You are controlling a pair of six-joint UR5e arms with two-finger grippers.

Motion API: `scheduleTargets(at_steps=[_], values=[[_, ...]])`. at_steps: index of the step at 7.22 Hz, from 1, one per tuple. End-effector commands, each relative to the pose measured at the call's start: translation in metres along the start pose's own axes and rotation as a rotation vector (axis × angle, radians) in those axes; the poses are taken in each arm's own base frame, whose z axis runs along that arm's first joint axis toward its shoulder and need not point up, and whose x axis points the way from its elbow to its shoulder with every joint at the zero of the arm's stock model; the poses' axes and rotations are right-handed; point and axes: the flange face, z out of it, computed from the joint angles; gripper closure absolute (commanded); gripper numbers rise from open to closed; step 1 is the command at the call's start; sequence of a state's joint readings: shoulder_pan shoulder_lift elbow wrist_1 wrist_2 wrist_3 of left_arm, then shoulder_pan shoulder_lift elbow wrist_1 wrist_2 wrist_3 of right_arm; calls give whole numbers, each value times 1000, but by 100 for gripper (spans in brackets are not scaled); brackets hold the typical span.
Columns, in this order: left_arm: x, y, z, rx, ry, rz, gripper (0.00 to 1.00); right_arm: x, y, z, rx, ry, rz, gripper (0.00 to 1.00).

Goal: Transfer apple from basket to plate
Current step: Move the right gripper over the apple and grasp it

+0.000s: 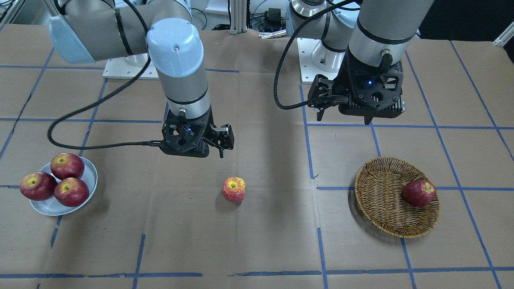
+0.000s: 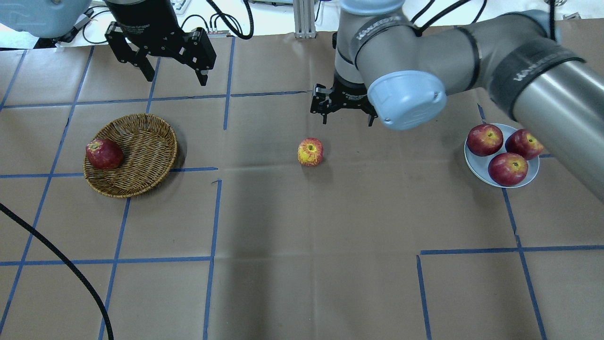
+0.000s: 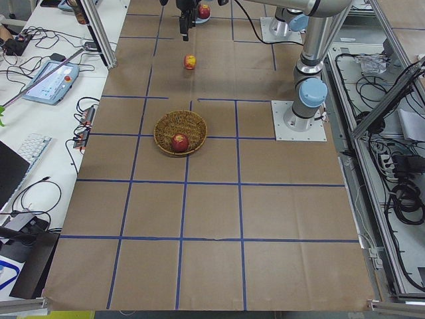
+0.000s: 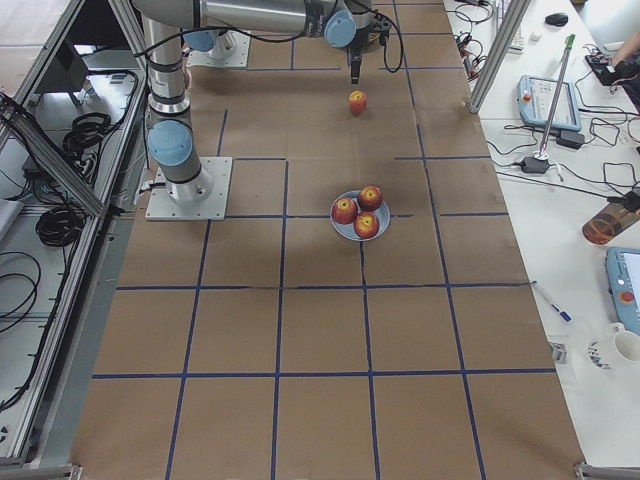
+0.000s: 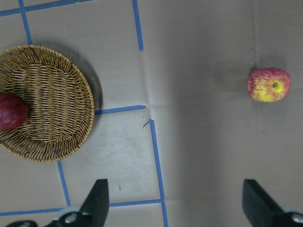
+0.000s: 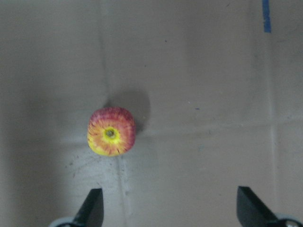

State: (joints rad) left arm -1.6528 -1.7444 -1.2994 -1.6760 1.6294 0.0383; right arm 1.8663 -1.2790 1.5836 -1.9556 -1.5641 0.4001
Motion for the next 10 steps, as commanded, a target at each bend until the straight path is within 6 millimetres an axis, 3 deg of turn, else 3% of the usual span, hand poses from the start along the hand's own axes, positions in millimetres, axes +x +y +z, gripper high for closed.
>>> scheduleTargets(at_steps=[1, 5, 9, 10], values=[[0, 2, -2, 1, 0, 2, 1, -34, -10, 63, 34, -16, -9, 0], [1, 1, 7, -14, 7, 0, 1, -71, -6, 143, 69, 11, -23, 0], [0, -2, 5, -3, 5, -2, 1, -62, 14, 183, 5, 52, -33, 0], [0, -1, 7, -8, 4, -2, 1, -58, 14, 184, 12, 51, -28, 1]])
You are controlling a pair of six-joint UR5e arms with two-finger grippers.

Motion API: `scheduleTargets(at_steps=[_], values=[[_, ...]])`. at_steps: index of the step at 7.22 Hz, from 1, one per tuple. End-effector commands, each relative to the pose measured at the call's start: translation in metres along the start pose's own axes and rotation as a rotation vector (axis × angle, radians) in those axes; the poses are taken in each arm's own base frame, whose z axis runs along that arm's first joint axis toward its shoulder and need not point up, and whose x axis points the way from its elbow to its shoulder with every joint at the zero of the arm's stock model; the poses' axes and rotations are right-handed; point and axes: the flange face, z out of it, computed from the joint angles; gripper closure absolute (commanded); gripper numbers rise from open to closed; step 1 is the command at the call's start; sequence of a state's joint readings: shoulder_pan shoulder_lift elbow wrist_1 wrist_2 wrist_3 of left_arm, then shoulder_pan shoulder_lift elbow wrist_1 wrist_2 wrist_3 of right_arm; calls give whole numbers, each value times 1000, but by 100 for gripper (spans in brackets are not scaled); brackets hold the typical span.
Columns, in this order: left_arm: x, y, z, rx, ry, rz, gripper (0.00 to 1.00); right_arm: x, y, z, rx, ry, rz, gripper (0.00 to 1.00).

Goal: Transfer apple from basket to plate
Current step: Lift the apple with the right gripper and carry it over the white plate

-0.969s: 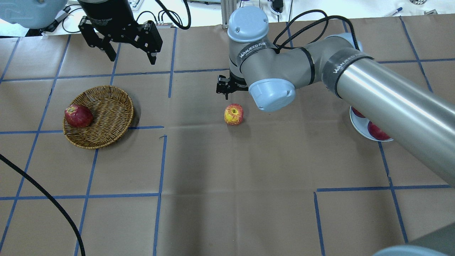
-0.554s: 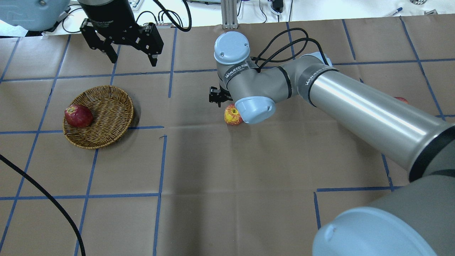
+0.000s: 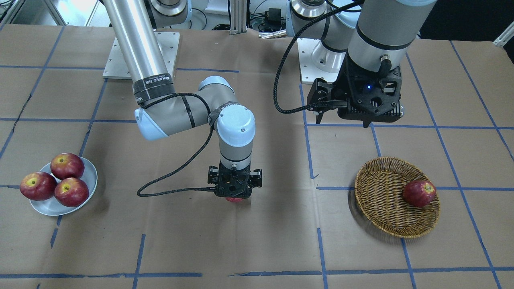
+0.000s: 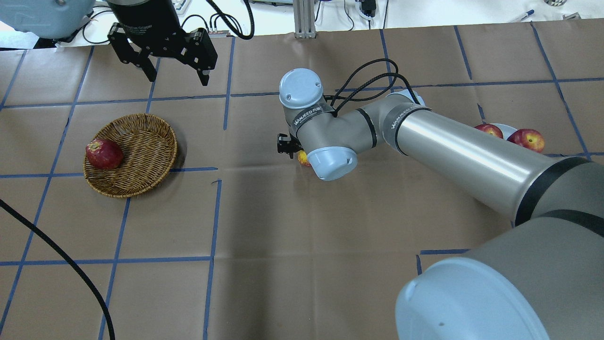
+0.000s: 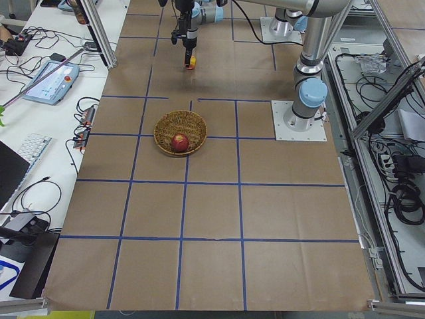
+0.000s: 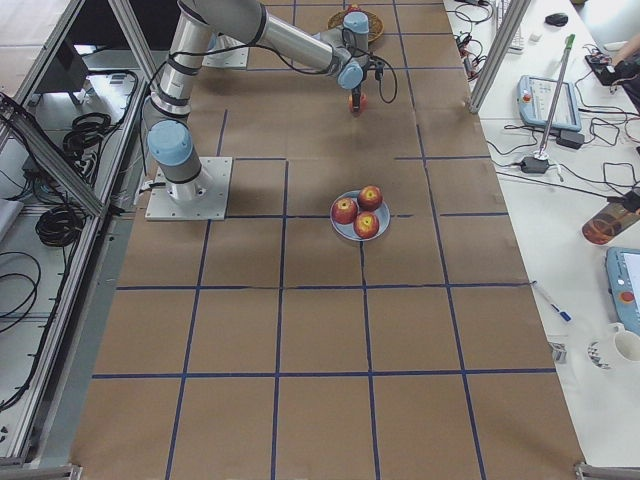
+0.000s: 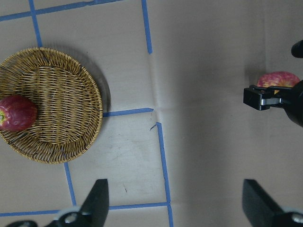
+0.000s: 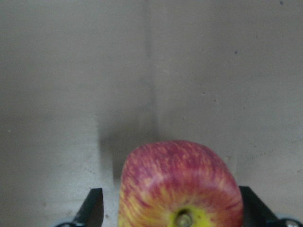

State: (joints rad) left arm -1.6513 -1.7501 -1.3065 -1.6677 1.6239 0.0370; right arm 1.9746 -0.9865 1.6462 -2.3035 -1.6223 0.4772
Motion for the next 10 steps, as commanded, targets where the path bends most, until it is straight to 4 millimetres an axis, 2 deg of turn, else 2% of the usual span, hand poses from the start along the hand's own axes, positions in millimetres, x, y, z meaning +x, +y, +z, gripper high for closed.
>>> scheduleTargets(at_steps=[1, 2, 3, 5, 7, 8, 9, 10], values=[[0, 2, 1, -4, -2, 1, 1, 5, -1, 1, 23, 10, 6, 10], [0, 1, 2, -5, -2, -1, 1, 6, -4, -2, 39, 24, 6, 25], [-1, 2, 1, -4, -4, -1, 1, 6, -5, -4, 43, 22, 7, 32], [-1, 2, 2, -5, -3, 1, 1, 7, -8, -10, 66, 11, 12, 37], [-1, 2, 2, -5, -3, 1, 1, 15, -33, -44, 121, -11, 23, 36], [-1, 2, 2, -5, -3, 1, 1, 33, -43, -64, 107, 0, 40, 36], [-1, 2, 2, -7, -3, 1, 1, 69, -54, -93, 102, 11, 19, 36], [-1, 2, 2, -7, -3, 1, 1, 116, -64, -122, 68, 31, 0, 36]])
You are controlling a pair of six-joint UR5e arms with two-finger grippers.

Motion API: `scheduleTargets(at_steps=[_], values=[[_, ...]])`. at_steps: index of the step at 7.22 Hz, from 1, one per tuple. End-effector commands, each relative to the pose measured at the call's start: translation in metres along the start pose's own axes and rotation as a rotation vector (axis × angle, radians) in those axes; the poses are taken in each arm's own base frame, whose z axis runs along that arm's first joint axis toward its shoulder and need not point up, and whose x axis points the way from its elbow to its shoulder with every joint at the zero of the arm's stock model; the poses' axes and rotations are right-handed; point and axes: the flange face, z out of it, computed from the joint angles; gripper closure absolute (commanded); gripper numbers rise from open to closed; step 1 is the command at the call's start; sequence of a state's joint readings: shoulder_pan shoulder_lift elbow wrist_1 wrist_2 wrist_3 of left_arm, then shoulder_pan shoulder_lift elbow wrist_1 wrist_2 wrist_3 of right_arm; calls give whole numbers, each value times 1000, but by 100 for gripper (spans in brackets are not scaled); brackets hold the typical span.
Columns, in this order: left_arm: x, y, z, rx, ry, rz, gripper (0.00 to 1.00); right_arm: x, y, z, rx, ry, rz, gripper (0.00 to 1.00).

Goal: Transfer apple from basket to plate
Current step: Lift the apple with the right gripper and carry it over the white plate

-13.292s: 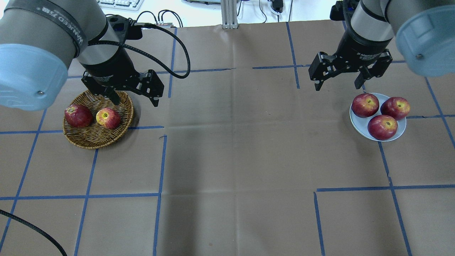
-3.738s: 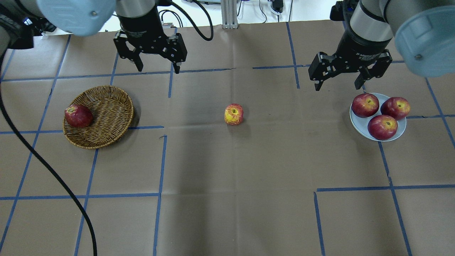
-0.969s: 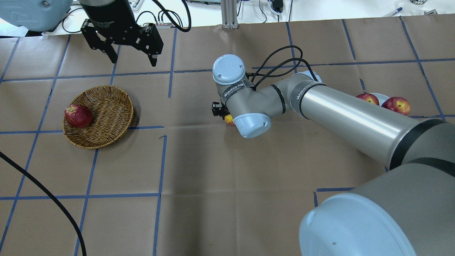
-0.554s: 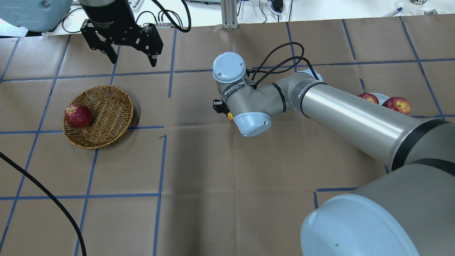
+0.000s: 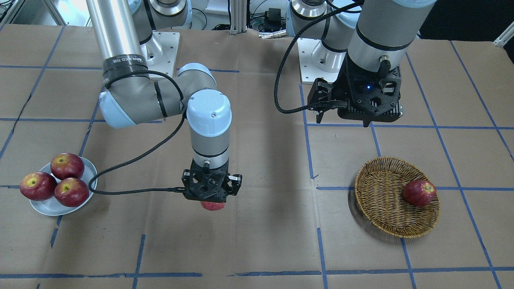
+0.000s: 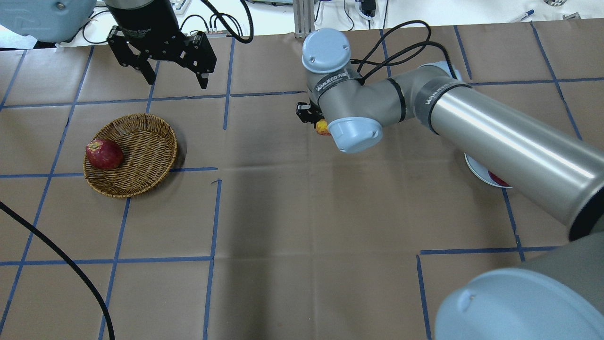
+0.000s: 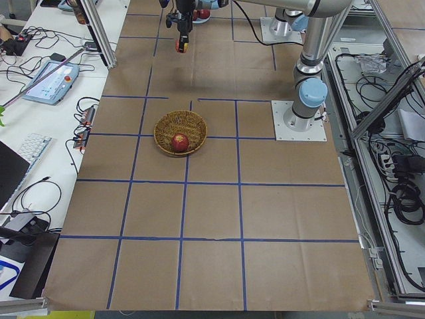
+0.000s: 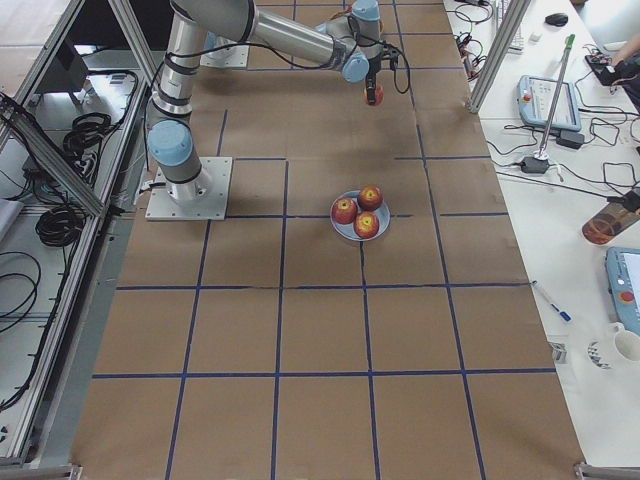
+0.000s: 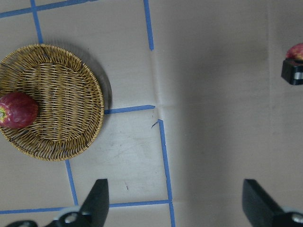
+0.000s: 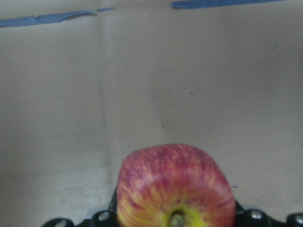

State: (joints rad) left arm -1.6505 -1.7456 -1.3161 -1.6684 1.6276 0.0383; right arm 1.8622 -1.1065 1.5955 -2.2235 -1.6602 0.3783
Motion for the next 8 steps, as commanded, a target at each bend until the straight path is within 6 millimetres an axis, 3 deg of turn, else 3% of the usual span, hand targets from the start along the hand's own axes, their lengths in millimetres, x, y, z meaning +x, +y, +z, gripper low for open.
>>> scheduleTargets(at_steps=[1, 3, 5, 6, 8], values=[[0, 0, 0, -1, 0, 0, 1, 109, -27, -50, -56, 33, -80, 36], [0, 0, 0, -1, 0, 0, 1, 236, -34, -54, -80, 50, -198, 36], [0, 0, 0, -1, 0, 0, 1, 339, -32, -47, -115, 54, -240, 37], [0, 0, 0, -1, 0, 0, 1, 382, -27, -40, -135, 50, -256, 37], [0, 0, 0, -1, 0, 0, 1, 434, -11, -15, -148, -34, -254, 37]])
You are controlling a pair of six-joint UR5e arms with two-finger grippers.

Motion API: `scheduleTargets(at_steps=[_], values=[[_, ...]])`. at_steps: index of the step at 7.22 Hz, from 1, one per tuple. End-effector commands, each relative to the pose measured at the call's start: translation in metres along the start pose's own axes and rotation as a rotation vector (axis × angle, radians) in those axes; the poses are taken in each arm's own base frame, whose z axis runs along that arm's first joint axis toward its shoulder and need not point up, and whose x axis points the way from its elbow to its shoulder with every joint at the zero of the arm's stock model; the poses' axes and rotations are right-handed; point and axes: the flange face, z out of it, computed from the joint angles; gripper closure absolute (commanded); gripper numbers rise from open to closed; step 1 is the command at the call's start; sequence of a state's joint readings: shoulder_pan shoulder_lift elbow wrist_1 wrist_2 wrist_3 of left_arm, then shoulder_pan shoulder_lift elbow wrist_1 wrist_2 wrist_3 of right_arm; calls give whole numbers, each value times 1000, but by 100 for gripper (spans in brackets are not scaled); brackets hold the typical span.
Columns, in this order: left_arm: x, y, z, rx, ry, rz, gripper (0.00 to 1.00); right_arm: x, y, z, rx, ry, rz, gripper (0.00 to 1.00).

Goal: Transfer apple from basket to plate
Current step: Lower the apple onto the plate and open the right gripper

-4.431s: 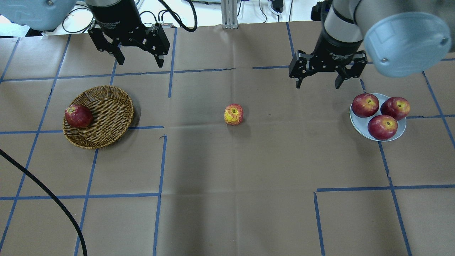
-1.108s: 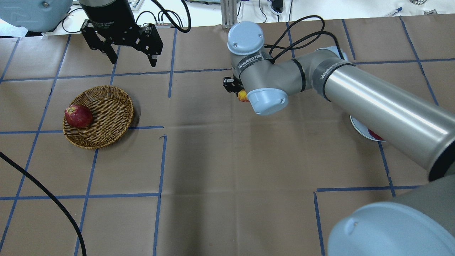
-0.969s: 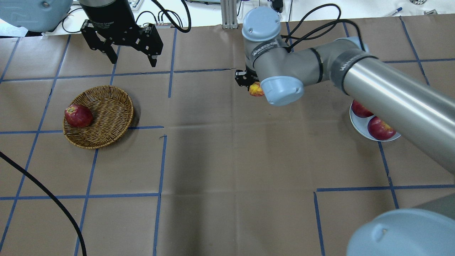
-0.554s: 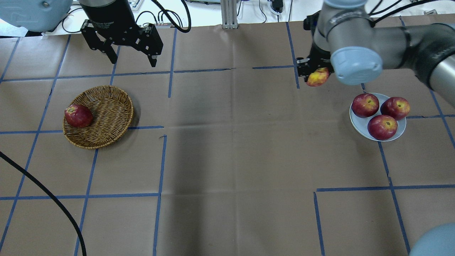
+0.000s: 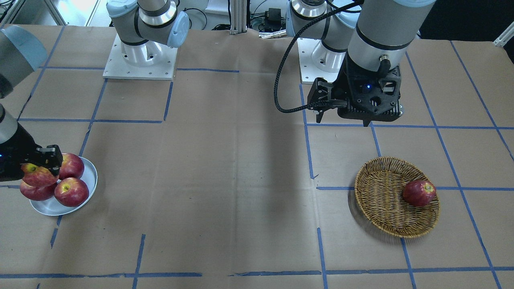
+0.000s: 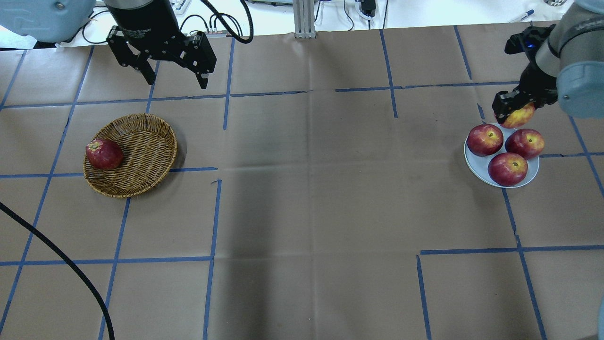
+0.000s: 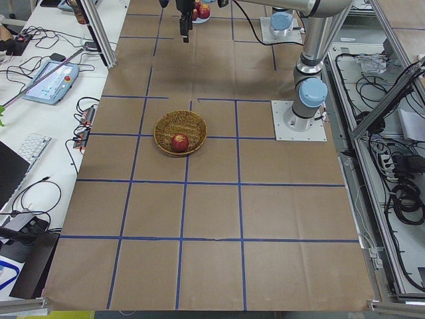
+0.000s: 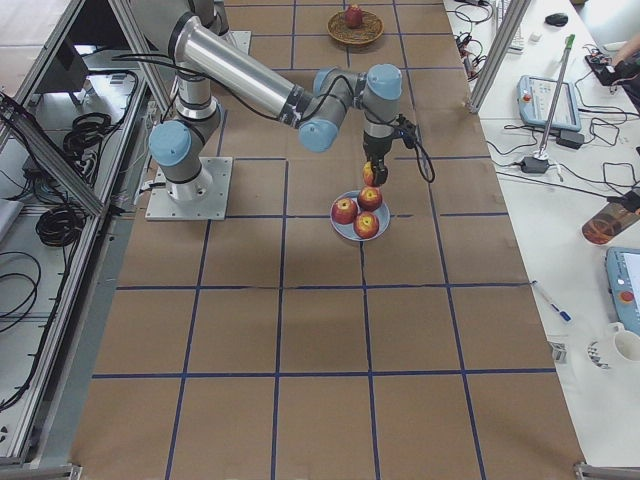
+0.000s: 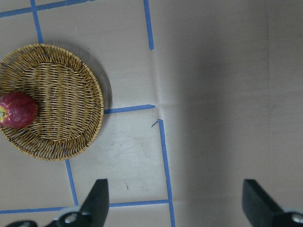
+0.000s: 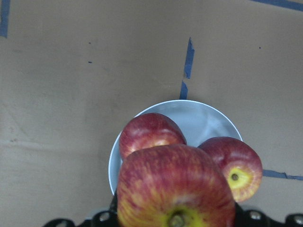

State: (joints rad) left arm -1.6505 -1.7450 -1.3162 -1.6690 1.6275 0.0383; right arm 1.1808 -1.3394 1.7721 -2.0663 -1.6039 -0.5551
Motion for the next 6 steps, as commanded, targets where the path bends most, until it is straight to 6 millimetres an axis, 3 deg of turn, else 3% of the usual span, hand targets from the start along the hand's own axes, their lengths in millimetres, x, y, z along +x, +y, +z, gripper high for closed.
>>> scheduleTargets(at_steps=[1, 3, 6], values=[[0, 0, 0, -1, 0, 0, 1, 33, 26, 27, -5, -70, 19, 37], [0, 0, -1, 1, -2, 0, 1, 27, 33, 50, 35, -35, 24, 37], [0, 0, -1, 1, -2, 0, 1, 25, 33, 53, 37, -42, 33, 37]])
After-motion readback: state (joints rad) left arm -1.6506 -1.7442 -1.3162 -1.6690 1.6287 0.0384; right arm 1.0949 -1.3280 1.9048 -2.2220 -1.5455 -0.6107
